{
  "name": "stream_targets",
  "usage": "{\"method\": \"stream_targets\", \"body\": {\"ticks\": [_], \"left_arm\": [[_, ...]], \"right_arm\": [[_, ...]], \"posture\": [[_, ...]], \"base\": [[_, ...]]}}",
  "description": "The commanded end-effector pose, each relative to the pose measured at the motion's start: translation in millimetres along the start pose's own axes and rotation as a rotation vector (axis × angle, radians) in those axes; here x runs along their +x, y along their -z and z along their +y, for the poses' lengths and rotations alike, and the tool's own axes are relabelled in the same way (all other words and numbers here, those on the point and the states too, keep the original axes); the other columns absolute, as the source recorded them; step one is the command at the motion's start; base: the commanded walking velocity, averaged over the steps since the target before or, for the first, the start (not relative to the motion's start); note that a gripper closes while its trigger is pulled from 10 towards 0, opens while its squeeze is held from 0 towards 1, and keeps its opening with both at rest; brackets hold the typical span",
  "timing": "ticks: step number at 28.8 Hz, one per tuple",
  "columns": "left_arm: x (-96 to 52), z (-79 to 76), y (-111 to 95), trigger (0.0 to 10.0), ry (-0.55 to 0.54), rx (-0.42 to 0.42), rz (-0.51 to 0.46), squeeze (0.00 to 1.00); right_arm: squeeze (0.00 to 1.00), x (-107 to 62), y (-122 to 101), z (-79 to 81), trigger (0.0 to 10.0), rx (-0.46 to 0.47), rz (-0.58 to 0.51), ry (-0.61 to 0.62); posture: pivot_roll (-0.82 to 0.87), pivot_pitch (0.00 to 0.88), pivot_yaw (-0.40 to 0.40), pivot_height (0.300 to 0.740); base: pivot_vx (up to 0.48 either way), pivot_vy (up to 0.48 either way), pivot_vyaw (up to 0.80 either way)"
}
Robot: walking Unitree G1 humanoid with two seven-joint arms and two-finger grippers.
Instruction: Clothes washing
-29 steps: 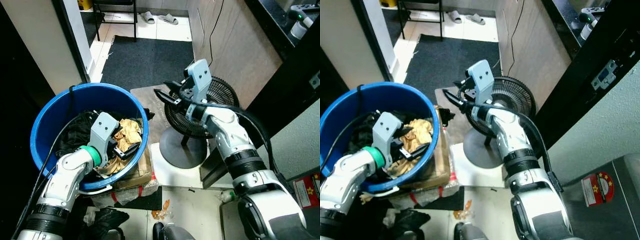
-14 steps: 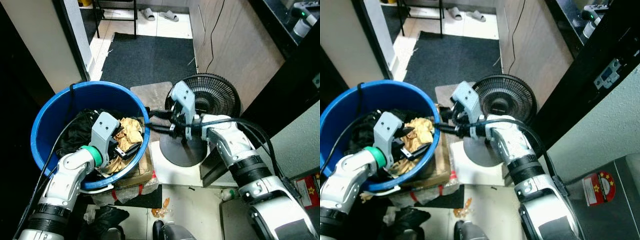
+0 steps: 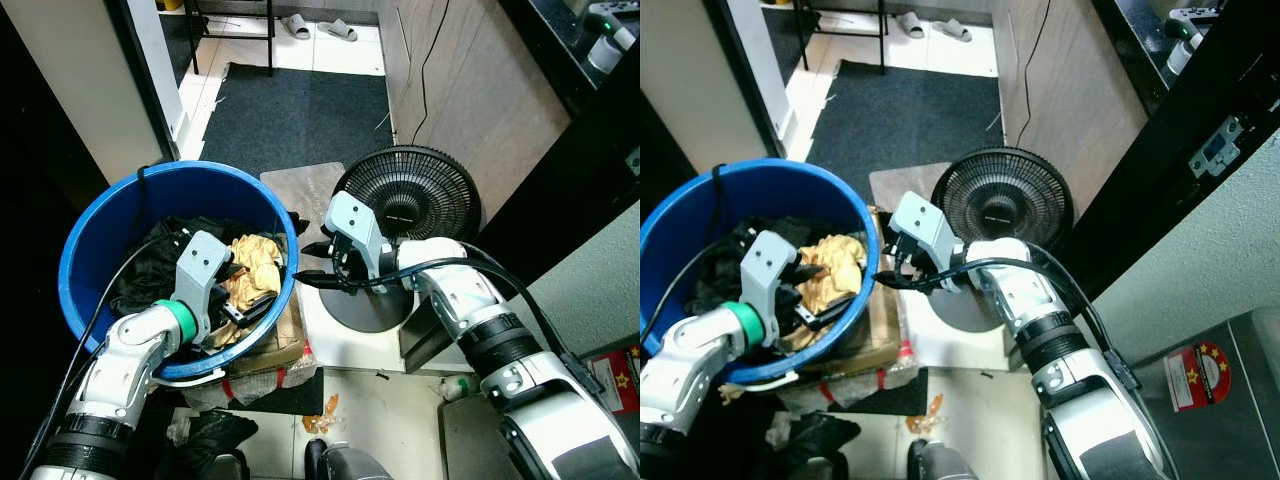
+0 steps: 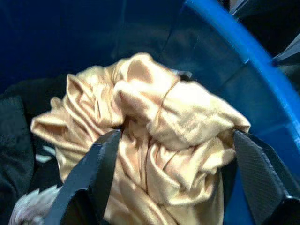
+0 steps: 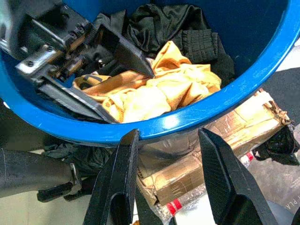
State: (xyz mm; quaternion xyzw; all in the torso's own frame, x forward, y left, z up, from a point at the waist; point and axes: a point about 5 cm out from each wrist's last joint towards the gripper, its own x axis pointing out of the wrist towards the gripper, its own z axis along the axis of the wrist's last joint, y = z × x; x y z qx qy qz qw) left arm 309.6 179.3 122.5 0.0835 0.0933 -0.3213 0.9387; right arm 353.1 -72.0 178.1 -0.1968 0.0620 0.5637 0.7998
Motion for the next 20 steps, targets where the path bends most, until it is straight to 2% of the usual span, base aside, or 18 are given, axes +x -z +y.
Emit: {"method": "stream_targets", "body": {"ticks": [1,2,3,5,6,20], "left_arm": [[-1.6,0.1,9.5,4.5,-0.008,-0.011,0.033,0.00],[-1.7,0.4,9.7,4.1,-0.009,-0.013,0.034,0.00],[-2.3,1.4,10.3,2.0,-0.015,-0.014,0.036,0.00],[-3.2,2.7,10.8,2.0,-0.022,-0.017,0.039,0.00],[-3.6,3.2,11.1,0.0,-0.022,-0.021,0.039,0.00],[-8.4,8.3,7.3,0.0,-0.039,-0.022,0.012,0.00]], "right_arm": [[0.00,1.2,3.4,4.0,10.0,0.017,0.002,-0.012],[0.00,1.4,3.5,3.9,10.0,0.015,0.002,-0.012],[0.00,1.2,2.1,3.0,10.0,0.012,-0.004,-0.008],[0.00,1.1,0.6,1.6,10.0,0.006,-0.012,-0.003],[0.00,0.8,-0.7,0.7,10.0,0.004,-0.017,0.001],[0.00,-0.9,-13.3,-6.1,10.0,0.000,-0.066,0.039]], "posture": [[-0.03,0.173,-0.015,0.740],[-0.03,0.173,-0.015,0.740],[-0.03,0.174,-0.016,0.740],[-0.03,0.174,-0.016,0.740],[-0.03,0.174,-0.016,0.740],[-0.03,0.172,-0.017,0.740]], "base": [[0.000,0.000,0.00],[0.000,0.000,0.00],[0.000,0.000,0.00],[0.000,0.000,0.00],[0.000,0.000,0.00],[0.000,0.000,0.00]]}}
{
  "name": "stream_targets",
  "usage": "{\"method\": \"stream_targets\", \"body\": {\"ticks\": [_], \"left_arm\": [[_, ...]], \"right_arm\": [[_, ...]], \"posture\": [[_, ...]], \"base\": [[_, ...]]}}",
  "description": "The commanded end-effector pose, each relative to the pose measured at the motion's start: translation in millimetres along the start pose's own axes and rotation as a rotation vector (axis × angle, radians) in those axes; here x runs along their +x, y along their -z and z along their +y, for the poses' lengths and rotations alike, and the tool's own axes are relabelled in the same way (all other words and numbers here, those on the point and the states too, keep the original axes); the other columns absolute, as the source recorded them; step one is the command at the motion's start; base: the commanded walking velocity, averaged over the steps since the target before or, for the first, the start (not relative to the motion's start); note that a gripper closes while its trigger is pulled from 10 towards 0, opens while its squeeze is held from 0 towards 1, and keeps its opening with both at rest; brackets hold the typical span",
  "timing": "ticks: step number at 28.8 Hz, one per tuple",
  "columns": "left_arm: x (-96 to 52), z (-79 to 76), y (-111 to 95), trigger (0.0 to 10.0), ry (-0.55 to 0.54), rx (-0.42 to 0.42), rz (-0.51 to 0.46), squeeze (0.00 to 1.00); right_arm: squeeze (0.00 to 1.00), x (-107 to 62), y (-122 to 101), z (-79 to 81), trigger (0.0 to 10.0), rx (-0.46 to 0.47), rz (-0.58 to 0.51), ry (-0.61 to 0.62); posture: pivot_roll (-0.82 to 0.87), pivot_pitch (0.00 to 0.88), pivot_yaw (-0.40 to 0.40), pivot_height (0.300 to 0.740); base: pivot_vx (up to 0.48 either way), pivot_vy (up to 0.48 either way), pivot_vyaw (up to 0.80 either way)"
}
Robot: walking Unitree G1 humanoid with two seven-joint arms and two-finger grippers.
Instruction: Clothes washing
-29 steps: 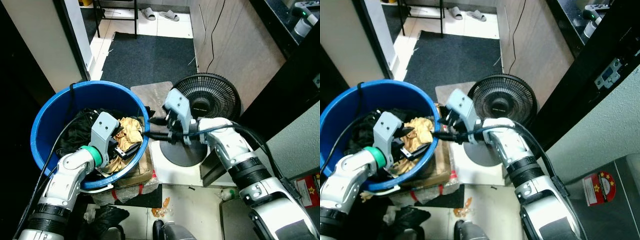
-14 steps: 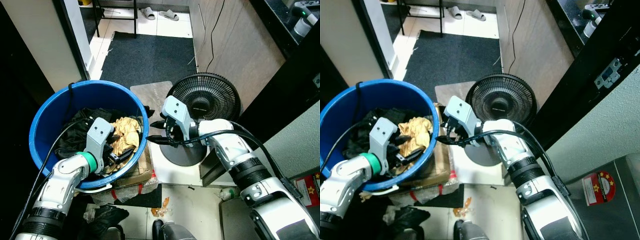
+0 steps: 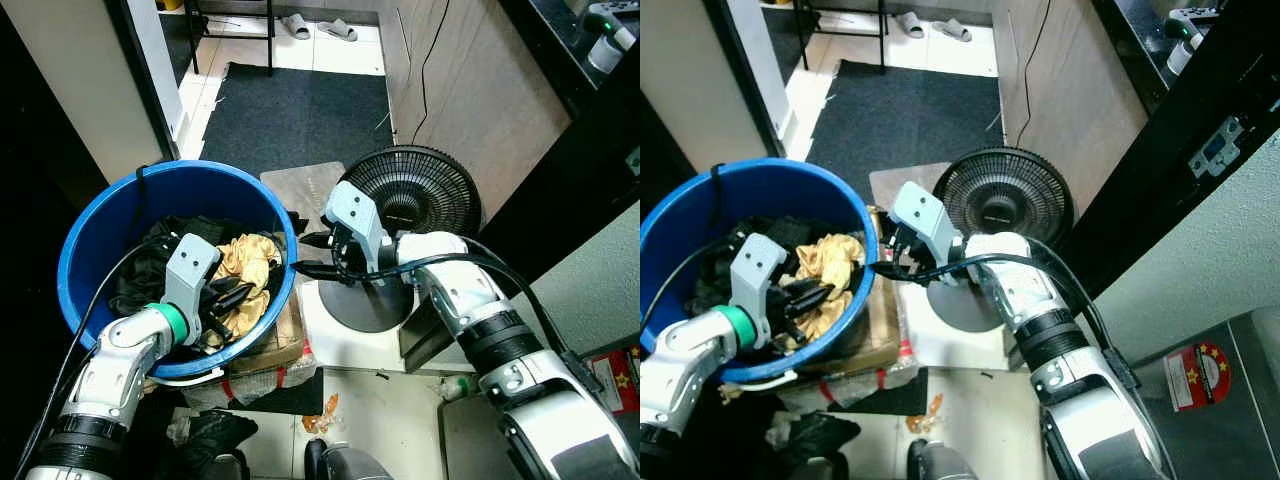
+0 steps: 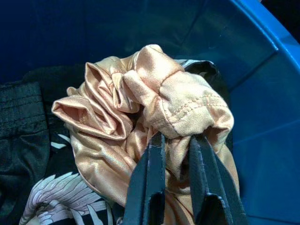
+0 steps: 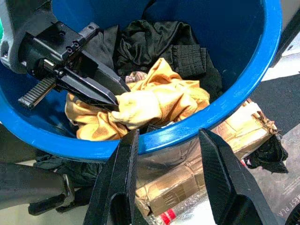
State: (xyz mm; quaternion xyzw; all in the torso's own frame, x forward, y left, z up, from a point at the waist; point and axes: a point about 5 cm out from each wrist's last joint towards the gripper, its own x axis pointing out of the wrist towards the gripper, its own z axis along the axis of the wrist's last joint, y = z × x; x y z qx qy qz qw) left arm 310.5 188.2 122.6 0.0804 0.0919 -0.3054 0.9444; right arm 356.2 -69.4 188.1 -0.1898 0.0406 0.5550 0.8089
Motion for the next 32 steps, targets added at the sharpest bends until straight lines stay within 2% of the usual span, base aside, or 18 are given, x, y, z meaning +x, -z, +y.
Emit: {"method": "stream_targets", "body": {"ticks": [1,11,13,14,16,18,19,20,21,22,23,24,26,27,28,29,30,32], "left_arm": [[-4.2,1.6,4.6,0.0,-0.009,-0.013,0.010,0.00],[-5.3,3.4,-0.4,0.0,-0.022,-0.005,-0.011,0.00],[-4.3,4.9,-9.0,0.0,-0.045,0.013,-0.043,0.00],[-2.8,6.0,-23.2,10.0,-0.072,0.036,-0.094,0.00],[-2.8,6.0,-23.2,10.0,-0.072,0.036,-0.094,0.00],[1.5,4.2,-89.2,10.0,-0.145,0.099,-0.322,0.00],[1.5,4.2,-89.2,10.0,-0.145,0.099,-0.322,0.00],[0.1,0.6,-119.3,10.0,-0.164,0.119,-0.422,0.00],[0.1,0.6,-119.3,10.0,-0.164,0.119,-0.422,0.00],[-2.2,-2.3,-140.4,10.0,-0.176,0.132,-0.491,0.00],[-2.2,-2.3,-140.4,10.0,-0.176,0.132,-0.491,0.00],[-5.3,-2.4,-162.8,10.0,-0.200,0.152,-0.554,0.00],[-5.3,-2.4,-162.8,10.0,-0.200,0.152,-0.554,0.00],[-9.4,-0.4,-182.7,10.0,-0.227,0.163,-0.610,0.00],[-9.4,-0.4,-182.7,10.0,-0.227,0.163,-0.610,0.00],[-14.0,1.6,-199.6,10.0,-0.247,0.173,-0.659,0.00],[-14.0,1.6,-199.6,10.0,-0.247,0.173,-0.659,0.00],[-25.9,6.0,-229.9,10.0,-0.285,0.197,-0.754,0.00]], "right_arm": [[0.00,-0.8,-4.1,-1.9,10.0,0.011,-0.031,0.011],[0.00,-0.9,-6.1,-3.0,10.0,0.023,-0.050,0.027],[0.00,-1.7,-8.1,-4.7,10.0,0.029,-0.066,0.045],[0.00,-3.1,-11.4,-7.2,10.0,0.038,-0.091,0.070],[0.00,-3.1,-11.4,-7.2,10.0,0.038,-0.091,0.070],[0.00,-10.4,-30.2,-18.5,10.0,0.045,-0.212,0.212],[0.00,-10.4,-30.2,-18.5,10.0,0.045,-0.212,0.212],[0.00,-15.5,-39.2,-23.3,10.0,0.033,-0.273,0.296],[0.00,-15.5,-39.2,-23.3,10.0,0.033,-0.273,0.296],[0.00,-19.8,-45.5,-26.6,10.0,0.026,-0.319,0.365],[0.00,-19.8,-45.5,-26.6,10.0,0.026,-0.319,0.365],[0.00,-26.4,-52.6,-29.1,10.0,0.026,-0.377,0.452],[0.00,-26.4,-52.6,-29.1,10.0,0.026,-0.377,0.452],[0.00,-32.9,-58.3,-30.1,10.0,0.026,-0.428,0.528],[0.00,-32.9,-58.3,-30.1,10.0,0.026,-0.428,0.528],[0.00,-38.1,-62.6,-29.6,10.0,0.032,-0.469,0.579],[0.00,-38.1,-62.6,-29.6,10.0,0.032,-0.469,0.579],[0.00,-44.8,-70.1,-25.9,10.0,0.035,-0.528,0.637]], "posture": [[-0.03,0.174,-0.016,0.740],[-0.03,0.173,-0.015,0.740],[-0.03,0.173,-0.015,0.740],[-0.03,0.172,-0.015,0.740],[-0.03,0.172,-0.015,0.740],[-0.02,0.165,-0.014,0.740],[-0.02,0.165,-0.014,0.740],[-0.02,0.162,-0.013,0.740],[-0.02,0.162,-0.013,0.740],[-0.02,0.158,-0.010,0.740],[-0.02,0.158,-0.010,0.740],[-0.02,0.154,-0.005,0.740],[-0.02,0.154,-0.005,0.740],[-0.01,0.148,0.002,0.740],[-0.01,0.148,0.002,0.740],[-0.01,0.144,0.005,0.740],[-0.01,0.144,0.005,0.740],[-0.01,0.127,0.011,0.740]], "base": [[0.000,0.000,0.00],[0.000,0.000,0.00],[0.000,0.000,0.00],[0.000,0.000,0.00],[0.000,0.000,0.00],[0.000,0.000,0.00],[0.000,0.000,0.00],[0.000,0.000,0.00],[0.000,0.000,0.00],[0.000,0.000,0.00],[0.000,0.000,0.00],[0.000,0.000,0.00],[0.000,0.000,0.00],[0.000,0.000,0.00],[0.000,0.000,0.00],[0.000,0.000,0.00],[0.000,0.000,0.00],[0.000,0.000,0.00]]}}
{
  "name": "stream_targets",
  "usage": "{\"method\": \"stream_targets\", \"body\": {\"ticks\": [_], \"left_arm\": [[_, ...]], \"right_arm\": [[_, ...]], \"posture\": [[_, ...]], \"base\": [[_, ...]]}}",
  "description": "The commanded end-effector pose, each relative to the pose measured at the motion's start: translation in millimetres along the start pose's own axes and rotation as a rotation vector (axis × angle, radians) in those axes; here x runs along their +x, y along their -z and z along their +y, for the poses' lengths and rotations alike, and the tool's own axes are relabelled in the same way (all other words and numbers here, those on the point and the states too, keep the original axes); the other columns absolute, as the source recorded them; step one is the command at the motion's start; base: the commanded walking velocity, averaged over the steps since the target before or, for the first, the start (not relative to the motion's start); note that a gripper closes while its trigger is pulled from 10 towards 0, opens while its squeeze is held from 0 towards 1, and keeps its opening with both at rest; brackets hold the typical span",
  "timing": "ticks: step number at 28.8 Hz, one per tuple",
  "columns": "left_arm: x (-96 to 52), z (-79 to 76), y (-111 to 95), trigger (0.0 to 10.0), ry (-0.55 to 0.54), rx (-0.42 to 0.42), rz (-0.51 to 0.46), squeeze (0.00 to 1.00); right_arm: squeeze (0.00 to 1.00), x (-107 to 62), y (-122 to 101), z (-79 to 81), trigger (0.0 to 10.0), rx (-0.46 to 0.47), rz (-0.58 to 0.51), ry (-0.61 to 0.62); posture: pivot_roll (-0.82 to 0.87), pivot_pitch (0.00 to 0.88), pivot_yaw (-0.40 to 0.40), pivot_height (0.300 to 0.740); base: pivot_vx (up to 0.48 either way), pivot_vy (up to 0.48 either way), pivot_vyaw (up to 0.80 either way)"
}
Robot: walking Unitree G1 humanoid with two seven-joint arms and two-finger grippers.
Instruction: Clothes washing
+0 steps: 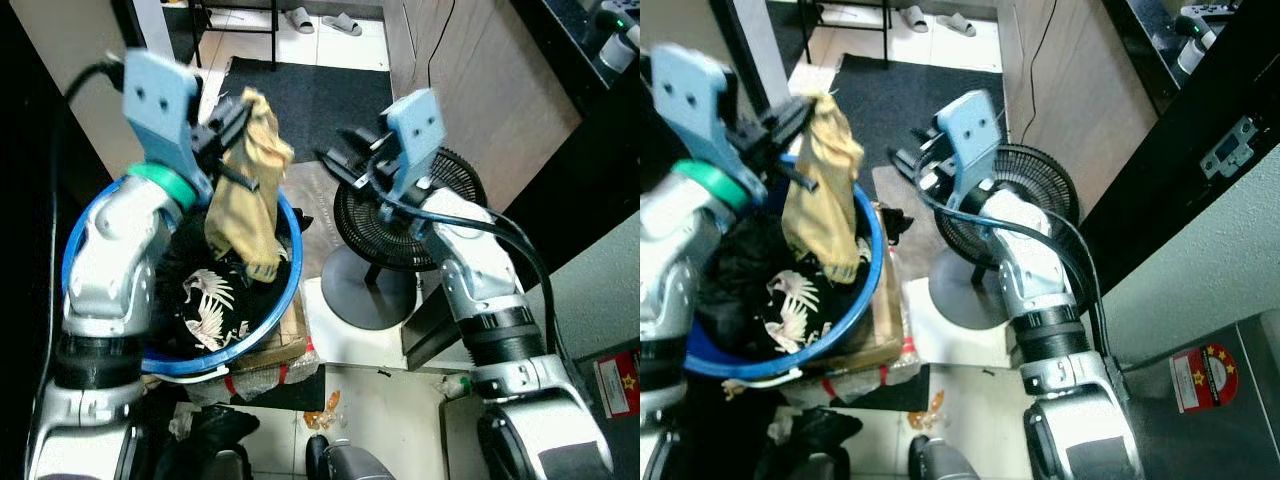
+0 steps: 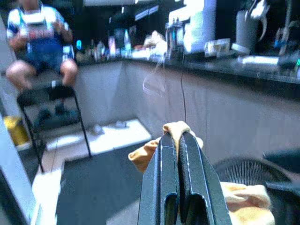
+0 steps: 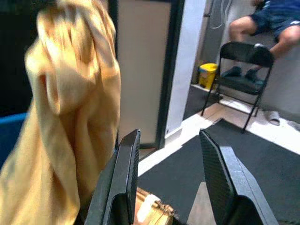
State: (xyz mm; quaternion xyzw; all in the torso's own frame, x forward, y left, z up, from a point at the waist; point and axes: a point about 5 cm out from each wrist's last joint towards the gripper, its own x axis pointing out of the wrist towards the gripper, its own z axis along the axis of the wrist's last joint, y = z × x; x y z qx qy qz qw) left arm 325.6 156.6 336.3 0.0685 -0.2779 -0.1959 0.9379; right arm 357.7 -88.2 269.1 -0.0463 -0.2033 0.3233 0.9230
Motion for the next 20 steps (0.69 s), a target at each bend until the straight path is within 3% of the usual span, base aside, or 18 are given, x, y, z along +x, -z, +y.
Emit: {"method": "stream_targets", "body": {"ticks": [1,2,4,5,7,9,12,14,15,17,20], "left_arm": [[3.8,5.4,-15.1,10.0,-0.020,0.008,-0.049,0.00],[3.8,5.4,-15.1,10.0,-0.020,0.008,-0.049,0.00],[11.0,16.4,-41.4,10.0,-0.073,0.024,-0.133,0.00],[11.0,16.4,-41.4,10.0,-0.073,0.024,-0.133,0.00],[14.4,25.1,-72.0,10.0,-0.093,0.067,-0.219,0.00],[14.3,26.6,-87.8,10.0,-0.064,0.112,-0.246,0.00],[12.3,24.3,-85.0,10.0,-0.035,0.136,-0.217,0.00],[4.3,18.9,-64.7,10.0,-0.014,0.154,-0.124,0.00],[4.3,18.9,-64.7,10.0,-0.014,0.154,-0.124,0.00],[-6.7,12.8,-42.9,10.0,-0.036,0.121,-0.045,0.00],[-14.9,8.9,-29.9,10.0,-0.088,0.102,-0.006,0.00]], "right_arm": [[0.00,-5.1,-5.0,-1.0,10.0,0.012,-0.038,0.042],[0.00,-5.1,-5.0,-1.0,10.0,0.012,-0.038,0.042],[0.00,-5.9,-14.4,-2.1,10.0,0.036,-0.092,0.098],[0.00,-5.9,-14.4,-2.1,10.0,0.036,-0.092,0.098],[0.00,-5.1,-28.4,-5.9,10.0,0.049,-0.168,0.177],[0.00,-5.8,-41.0,-7.4,10.0,0.036,-0.232,0.229],[0.00,-7.7,-49.1,-7.5,10.0,0.010,-0.269,0.259],[0.00,-15.0,-63.0,-8.2,10.0,-0.048,-0.323,0.319],[0.00,-15.0,-63.0,-8.2,10.0,-0.048,-0.323,0.319],[0.00,-24.6,-69.2,-11.9,10.0,-0.094,-0.333,0.365],[0.00,-35.4,-62.9,-16.7,10.0,-0.125,-0.296,0.397]], "posture": [[-0.01,0.127,0.011,0.740],[-0.01,0.127,0.011,0.740],[0.00,0.113,0.010,0.740],[0.00,0.113,0.010,0.740],[0.01,0.098,0.014,0.740],[0.02,0.091,0.018,0.740],[0.02,0.085,0.020,0.740],[0.02,0.078,0.019,0.740],[0.02,0.078,0.019,0.740],[0.02,0.069,0.012,0.740],[0.02,0.053,-0.001,0.740]], "base": [[0.000,0.000,0.00],[0.000,0.000,0.00],[0.000,0.000,0.00],[0.000,0.000,0.00],[0.000,0.000,0.00],[0.000,0.000,0.00],[0.000,0.000,0.00],[0.000,0.000,0.00],[0.000,0.000,0.00],[0.000,0.000,0.00],[0.000,0.000,0.00]]}}
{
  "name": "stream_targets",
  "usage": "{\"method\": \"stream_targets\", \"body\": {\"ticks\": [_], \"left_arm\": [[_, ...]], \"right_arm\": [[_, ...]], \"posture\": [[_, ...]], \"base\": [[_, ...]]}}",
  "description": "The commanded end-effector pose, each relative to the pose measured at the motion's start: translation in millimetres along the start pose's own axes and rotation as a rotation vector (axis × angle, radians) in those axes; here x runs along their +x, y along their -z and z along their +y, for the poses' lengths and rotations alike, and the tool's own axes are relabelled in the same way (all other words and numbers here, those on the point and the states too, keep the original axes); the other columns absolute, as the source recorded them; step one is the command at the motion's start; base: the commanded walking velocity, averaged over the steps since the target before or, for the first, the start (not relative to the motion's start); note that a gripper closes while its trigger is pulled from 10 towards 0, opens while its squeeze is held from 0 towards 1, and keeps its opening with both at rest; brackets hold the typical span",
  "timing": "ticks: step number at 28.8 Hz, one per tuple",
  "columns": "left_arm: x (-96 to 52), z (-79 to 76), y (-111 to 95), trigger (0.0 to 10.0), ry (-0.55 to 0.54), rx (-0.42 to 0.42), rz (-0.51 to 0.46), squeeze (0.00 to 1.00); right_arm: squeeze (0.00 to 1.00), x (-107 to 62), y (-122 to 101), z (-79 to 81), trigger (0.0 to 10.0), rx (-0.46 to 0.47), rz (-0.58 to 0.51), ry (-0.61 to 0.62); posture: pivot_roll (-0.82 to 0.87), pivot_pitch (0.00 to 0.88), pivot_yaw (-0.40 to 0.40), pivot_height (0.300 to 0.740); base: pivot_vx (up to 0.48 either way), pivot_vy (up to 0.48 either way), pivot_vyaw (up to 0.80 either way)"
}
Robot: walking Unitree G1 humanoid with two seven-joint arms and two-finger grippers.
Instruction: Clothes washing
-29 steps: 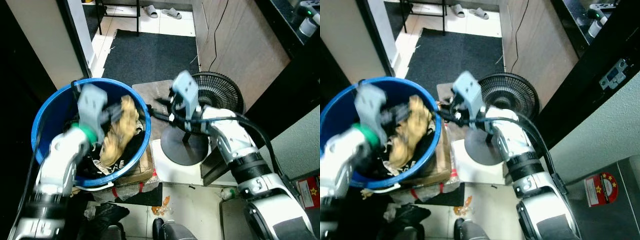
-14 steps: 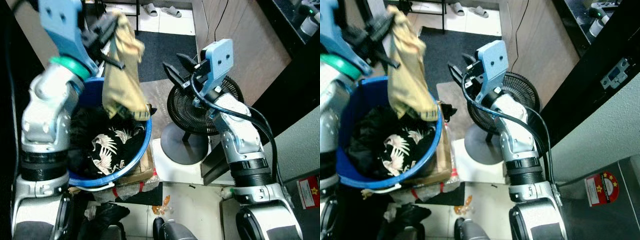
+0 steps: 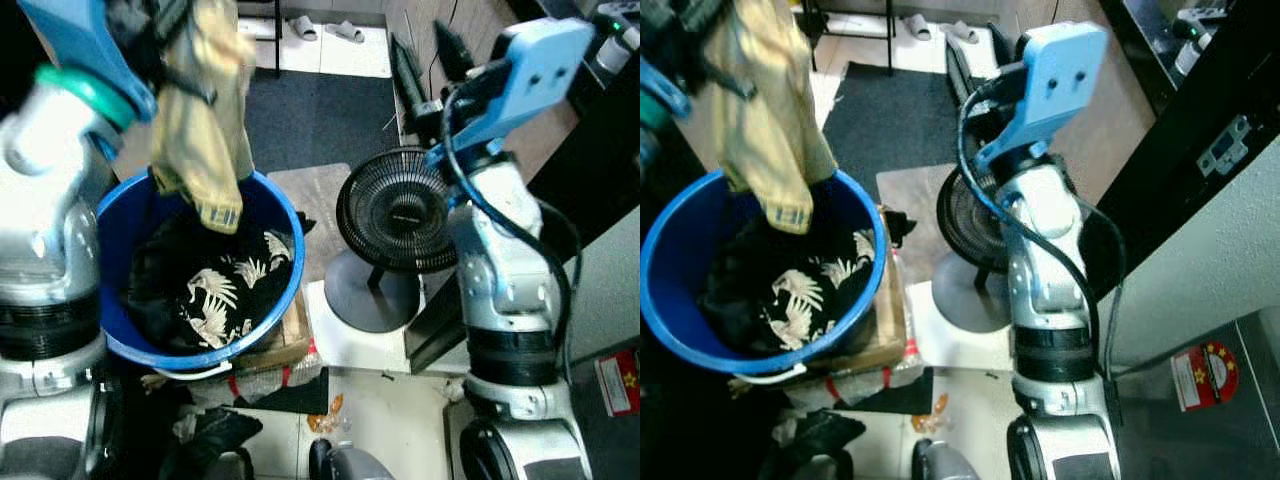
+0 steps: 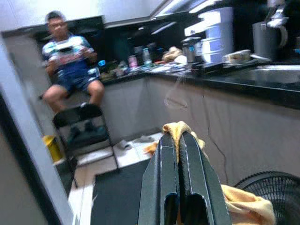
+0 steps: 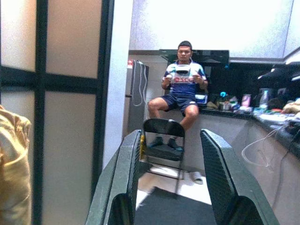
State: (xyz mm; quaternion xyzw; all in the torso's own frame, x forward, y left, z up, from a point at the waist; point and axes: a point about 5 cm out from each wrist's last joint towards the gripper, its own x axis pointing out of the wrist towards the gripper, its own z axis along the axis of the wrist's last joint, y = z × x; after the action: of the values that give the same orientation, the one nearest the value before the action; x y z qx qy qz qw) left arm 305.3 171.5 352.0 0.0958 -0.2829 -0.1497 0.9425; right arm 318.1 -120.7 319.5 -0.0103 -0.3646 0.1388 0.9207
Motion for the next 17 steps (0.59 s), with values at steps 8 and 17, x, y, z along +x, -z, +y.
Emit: {"method": "stream_targets", "body": {"ticks": [8,17], "left_arm": [[-0.9,-1.1,2.2,10.0,-0.072,-0.002,0.001,0.00],[-0.7,-1.9,5.3,10.0,-0.076,-0.010,0.022,0.00]], "right_arm": [[0.00,-7.4,14.9,-8.1,10.0,0.004,0.076,0.067],[0.00,-5.1,27.4,-16.7,10.0,0.055,0.137,0.189]], "posture": [[0.02,0.033,0.000,0.740],[0.03,0.035,-0.001,0.740]], "base": [[0.000,0.000,0.00],[0.000,0.000,-0.80]]}}
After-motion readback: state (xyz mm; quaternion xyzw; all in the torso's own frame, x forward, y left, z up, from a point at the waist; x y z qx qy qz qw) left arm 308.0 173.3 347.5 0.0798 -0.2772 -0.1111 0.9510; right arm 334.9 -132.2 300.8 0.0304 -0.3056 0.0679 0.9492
